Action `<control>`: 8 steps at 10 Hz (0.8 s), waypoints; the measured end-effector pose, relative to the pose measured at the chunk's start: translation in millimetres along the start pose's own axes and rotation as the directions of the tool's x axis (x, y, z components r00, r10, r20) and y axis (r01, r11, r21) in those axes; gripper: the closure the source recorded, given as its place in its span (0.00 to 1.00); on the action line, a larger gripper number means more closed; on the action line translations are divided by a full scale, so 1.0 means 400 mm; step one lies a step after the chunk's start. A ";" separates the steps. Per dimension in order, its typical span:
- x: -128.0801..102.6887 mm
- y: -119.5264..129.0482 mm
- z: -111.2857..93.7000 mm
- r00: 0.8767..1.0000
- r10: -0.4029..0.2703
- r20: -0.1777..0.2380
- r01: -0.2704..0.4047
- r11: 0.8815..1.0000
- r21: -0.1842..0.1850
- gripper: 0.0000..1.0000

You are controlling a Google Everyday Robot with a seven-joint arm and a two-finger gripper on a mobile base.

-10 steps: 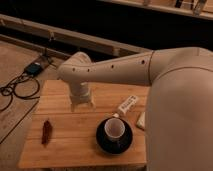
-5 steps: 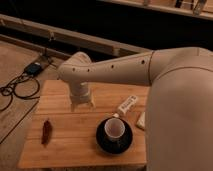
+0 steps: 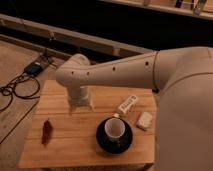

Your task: Move the arm in a circular motion

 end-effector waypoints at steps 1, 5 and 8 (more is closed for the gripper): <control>0.009 -0.038 -0.006 1.000 0.024 0.006 -0.024 1.000 0.006 0.35; -0.007 -0.249 -0.014 0.982 0.189 0.023 -0.189 0.982 0.015 0.35; -0.105 -0.368 -0.002 0.973 0.228 0.027 -0.229 0.974 0.004 0.35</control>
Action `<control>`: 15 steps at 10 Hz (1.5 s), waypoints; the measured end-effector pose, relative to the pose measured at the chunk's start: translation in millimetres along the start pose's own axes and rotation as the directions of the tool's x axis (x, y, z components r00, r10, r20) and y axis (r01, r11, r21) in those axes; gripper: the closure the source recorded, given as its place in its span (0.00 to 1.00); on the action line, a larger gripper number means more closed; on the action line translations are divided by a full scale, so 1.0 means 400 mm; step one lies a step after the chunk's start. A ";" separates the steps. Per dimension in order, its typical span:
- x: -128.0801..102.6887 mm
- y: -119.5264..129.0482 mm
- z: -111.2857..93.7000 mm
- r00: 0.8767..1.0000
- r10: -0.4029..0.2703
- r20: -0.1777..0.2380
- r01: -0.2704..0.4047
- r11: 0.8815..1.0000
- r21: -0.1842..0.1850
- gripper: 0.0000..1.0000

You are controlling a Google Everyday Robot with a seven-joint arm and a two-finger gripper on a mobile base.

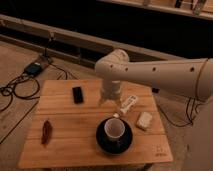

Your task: Move the arm in a circular motion

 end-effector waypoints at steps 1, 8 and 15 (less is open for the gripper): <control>-0.048 -0.019 0.008 1.000 0.004 0.000 -0.004 1.000 -0.003 0.35; -0.356 0.052 0.063 0.995 -0.098 -0.002 0.099 0.995 0.019 0.35; -0.357 0.421 0.108 0.925 -0.381 -0.007 0.380 0.924 -0.039 0.35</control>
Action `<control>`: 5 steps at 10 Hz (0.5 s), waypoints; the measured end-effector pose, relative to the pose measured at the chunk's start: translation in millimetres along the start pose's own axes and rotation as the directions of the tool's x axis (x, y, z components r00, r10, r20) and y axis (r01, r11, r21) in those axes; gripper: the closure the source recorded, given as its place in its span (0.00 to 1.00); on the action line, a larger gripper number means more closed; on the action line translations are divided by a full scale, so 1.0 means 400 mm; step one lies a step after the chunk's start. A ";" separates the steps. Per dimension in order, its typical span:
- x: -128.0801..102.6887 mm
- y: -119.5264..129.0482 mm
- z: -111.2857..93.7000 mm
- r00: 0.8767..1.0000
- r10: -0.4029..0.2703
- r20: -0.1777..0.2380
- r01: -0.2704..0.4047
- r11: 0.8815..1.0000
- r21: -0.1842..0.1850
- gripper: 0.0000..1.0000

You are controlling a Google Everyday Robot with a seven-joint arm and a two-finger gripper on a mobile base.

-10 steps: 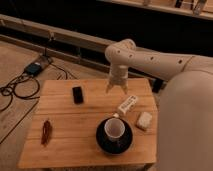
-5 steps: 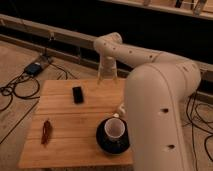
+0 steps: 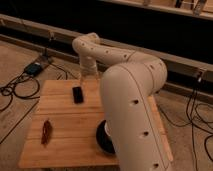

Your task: Move the arm in a circular motion

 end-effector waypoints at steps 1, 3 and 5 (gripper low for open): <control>0.024 0.076 0.001 0.998 -0.056 -0.004 0.056 0.998 -0.023 0.35; 0.080 0.180 -0.003 0.991 -0.131 -0.010 0.130 0.990 -0.061 0.35; 0.192 0.261 -0.006 0.979 -0.201 -0.024 0.198 0.976 -0.095 0.35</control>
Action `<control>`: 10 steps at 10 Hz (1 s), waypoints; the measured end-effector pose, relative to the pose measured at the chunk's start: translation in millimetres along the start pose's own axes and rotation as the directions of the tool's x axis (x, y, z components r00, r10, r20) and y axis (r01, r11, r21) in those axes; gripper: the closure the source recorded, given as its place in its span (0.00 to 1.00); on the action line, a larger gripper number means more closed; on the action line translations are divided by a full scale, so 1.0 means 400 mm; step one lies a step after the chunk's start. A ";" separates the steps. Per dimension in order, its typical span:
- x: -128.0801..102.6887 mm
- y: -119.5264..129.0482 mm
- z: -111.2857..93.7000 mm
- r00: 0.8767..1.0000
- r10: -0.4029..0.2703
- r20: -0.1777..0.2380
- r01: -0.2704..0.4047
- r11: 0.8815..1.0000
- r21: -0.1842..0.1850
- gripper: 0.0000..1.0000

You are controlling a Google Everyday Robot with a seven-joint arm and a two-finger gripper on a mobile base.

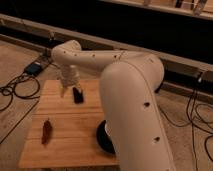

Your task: Move the arm in a circular motion

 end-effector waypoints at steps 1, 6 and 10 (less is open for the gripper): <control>0.045 0.024 0.001 1.000 -0.014 -0.006 0.014 1.000 -0.008 0.35; 0.267 0.010 -0.021 0.999 0.029 -0.032 -0.029 1.000 0.007 0.35; 0.395 -0.109 -0.047 0.986 0.162 -0.047 -0.159 0.986 0.050 0.35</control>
